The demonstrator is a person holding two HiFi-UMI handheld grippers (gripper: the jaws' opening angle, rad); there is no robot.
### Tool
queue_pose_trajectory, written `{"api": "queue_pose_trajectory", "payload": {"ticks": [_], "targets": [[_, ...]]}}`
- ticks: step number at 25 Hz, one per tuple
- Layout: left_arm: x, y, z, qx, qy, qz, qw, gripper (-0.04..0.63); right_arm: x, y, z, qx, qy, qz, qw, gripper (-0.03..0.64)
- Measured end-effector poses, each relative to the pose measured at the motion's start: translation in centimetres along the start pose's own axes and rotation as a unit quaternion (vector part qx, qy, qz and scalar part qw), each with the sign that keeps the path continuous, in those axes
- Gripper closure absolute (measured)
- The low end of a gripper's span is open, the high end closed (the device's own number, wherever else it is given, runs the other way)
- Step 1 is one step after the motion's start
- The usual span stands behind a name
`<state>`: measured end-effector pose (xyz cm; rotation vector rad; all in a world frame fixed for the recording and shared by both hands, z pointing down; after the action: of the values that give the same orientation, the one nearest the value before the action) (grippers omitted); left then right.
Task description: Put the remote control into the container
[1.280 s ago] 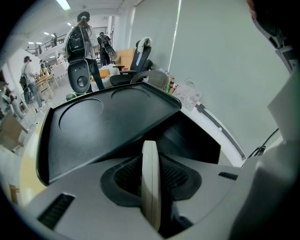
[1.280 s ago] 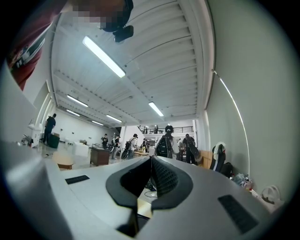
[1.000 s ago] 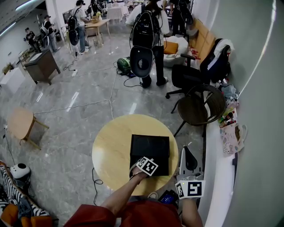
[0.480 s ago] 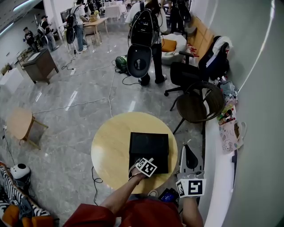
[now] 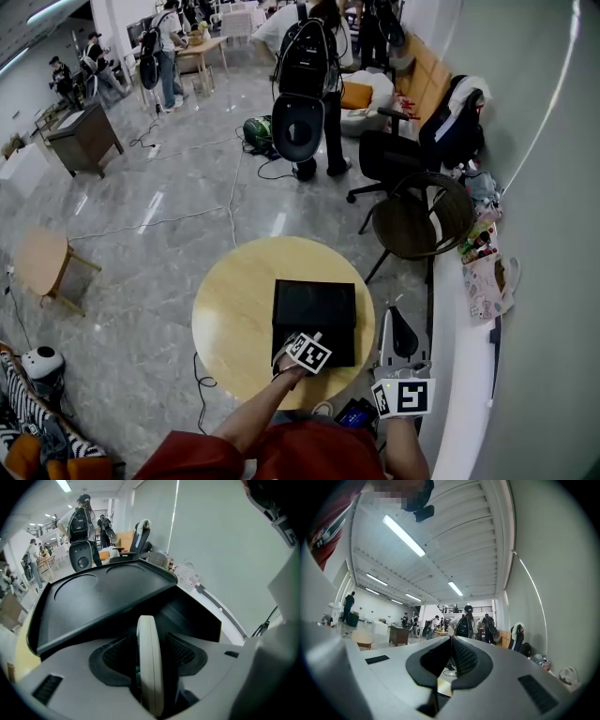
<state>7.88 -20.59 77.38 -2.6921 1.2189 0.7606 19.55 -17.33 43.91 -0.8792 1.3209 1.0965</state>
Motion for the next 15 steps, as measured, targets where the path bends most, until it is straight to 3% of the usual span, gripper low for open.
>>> {"api": "queue_pose_trajectory", "payload": {"ticks": [15], "targets": [[1.2, 0.0, 0.8, 0.001, -0.014, 0.002, 0.9999, 0.359, 0.0, -0.1, -0.1, 0.004, -0.003, -0.002, 1.0, 0.594]]}}
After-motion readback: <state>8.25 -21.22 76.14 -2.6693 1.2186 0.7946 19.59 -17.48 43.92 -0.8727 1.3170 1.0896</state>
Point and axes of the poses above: the fingertips, and each gripper's own axes: z backward along the fingers, y to its left, x out of its top, the point moved 4 cm from there along z, backward along the fingers, and after that the axes turned 2 degrees about x, right-handed, at the moved point
